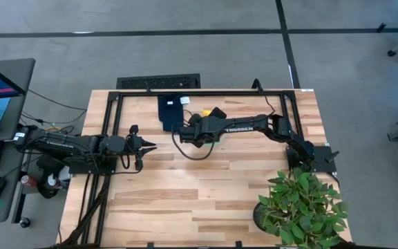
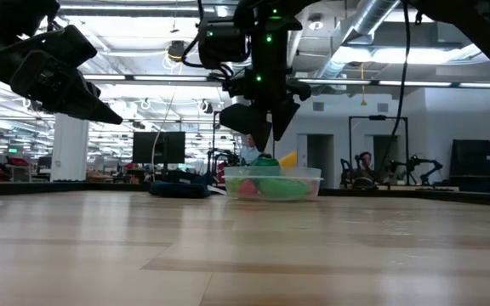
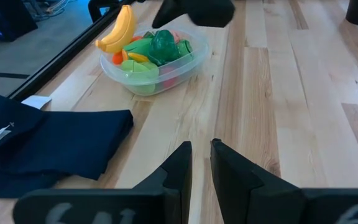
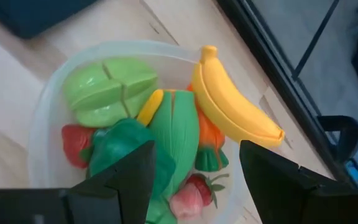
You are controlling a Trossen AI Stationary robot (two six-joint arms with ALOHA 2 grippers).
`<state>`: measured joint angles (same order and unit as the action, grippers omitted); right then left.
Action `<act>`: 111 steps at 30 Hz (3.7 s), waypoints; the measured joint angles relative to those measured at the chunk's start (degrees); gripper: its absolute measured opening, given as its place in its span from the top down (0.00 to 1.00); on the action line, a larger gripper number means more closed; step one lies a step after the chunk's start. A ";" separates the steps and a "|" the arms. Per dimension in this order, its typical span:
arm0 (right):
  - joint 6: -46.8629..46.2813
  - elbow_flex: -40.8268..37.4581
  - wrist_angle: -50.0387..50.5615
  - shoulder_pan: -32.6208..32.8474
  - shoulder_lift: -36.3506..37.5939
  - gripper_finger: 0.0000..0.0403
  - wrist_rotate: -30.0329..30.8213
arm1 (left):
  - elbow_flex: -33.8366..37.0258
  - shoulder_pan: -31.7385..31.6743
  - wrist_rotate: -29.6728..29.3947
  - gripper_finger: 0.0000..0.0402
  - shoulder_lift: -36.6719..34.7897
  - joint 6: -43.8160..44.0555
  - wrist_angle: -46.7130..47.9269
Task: Pick and placing Produce into tupperware
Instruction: Return to Home Position
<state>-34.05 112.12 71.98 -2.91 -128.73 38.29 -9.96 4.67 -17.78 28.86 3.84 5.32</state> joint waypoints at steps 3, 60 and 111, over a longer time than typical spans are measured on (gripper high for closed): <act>-0.32 0.37 1.79 2.03 0.00 0.44 2.78 | 0.00 0.01 0.00 0.88 0.00 0.02 0.00; 27.75 -17.29 -19.84 11.32 51.32 0.44 -15.64 | 0.00 -0.02 -6.94 0.88 0.00 -11.23 -9.85; 43.52 -68.38 -70.91 -21.99 82.93 0.44 -63.74 | -17.28 -5.79 3.48 0.88 -20.07 -23.34 2.23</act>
<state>9.47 43.73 1.07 -24.91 -45.80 -25.44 -27.23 -1.13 -14.30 8.79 -19.50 7.55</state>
